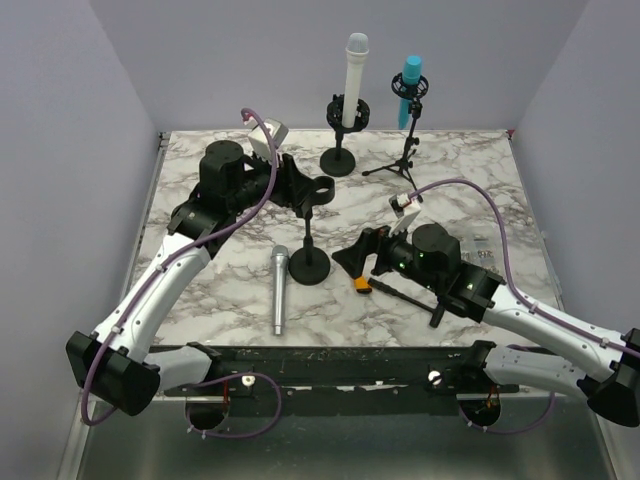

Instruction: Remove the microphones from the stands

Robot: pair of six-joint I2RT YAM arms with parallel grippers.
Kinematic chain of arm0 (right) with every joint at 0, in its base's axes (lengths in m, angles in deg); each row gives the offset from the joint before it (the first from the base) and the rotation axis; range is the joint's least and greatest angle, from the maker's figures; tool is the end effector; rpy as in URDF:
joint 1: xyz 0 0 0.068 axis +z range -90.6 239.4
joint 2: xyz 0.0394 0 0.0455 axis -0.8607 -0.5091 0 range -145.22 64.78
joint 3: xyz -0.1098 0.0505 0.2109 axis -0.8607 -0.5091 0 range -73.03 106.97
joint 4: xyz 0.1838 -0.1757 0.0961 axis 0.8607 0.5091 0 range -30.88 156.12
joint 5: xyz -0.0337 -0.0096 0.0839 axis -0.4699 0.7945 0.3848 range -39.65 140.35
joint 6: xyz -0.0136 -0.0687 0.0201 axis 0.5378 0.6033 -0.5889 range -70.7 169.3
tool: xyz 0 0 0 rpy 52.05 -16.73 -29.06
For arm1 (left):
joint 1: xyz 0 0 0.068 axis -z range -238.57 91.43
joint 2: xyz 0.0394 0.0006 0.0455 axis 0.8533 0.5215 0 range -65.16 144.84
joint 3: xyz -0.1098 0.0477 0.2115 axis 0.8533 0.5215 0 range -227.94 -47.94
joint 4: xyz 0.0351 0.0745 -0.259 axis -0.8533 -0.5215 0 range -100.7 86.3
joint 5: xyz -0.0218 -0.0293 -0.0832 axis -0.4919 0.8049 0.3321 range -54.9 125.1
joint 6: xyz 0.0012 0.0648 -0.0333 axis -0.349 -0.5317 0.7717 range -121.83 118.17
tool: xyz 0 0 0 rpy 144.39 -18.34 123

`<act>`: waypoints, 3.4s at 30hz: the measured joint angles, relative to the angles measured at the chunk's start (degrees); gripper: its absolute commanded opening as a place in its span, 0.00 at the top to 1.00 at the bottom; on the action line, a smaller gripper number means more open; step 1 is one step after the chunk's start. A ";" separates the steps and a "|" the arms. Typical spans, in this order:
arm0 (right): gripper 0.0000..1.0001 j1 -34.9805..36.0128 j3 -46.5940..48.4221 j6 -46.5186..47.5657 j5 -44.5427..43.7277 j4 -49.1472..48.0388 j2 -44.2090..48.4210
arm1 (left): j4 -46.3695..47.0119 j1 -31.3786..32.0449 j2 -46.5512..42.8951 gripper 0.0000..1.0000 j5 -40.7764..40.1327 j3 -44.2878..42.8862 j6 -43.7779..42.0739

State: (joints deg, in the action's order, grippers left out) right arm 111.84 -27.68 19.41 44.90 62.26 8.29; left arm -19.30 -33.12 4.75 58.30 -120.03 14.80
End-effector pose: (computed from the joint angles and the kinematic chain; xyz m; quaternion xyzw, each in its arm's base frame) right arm 0.1779 0.2219 0.2841 -0.1256 0.7791 0.3752 0.4862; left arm 0.2783 -0.1588 0.3720 0.1834 0.7570 -0.3652 0.5099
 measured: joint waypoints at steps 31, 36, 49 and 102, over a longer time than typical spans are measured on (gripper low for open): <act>0.00 0.00 -2.36 -0.04 -0.74 0.04 0.09 | 0.22 -0.31 -5.66 0.13 -2.97 13.57 5.31; 0.00 0.00 -2.71 -0.07 -0.92 0.11 0.42 | -4.09 -0.24 -6.05 0.06 -1.40 7.21 1.51; 0.00 0.00 -4.24 -0.07 -2.40 2.08 4.92 | -20.57 8.07 8.28 0.27 -6.23 -6.86 -17.35; 0.00 -0.02 0.44 -0.57 -23.15 10.78 -1.01 | -28.04 -6.80 54.62 1.00 -31.69 -63.67 -9.51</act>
State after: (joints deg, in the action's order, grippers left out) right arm 111.82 -27.25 18.84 21.75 73.04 7.28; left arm -47.34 -39.92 59.37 26.61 -183.70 5.29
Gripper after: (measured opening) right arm 0.998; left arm 0.370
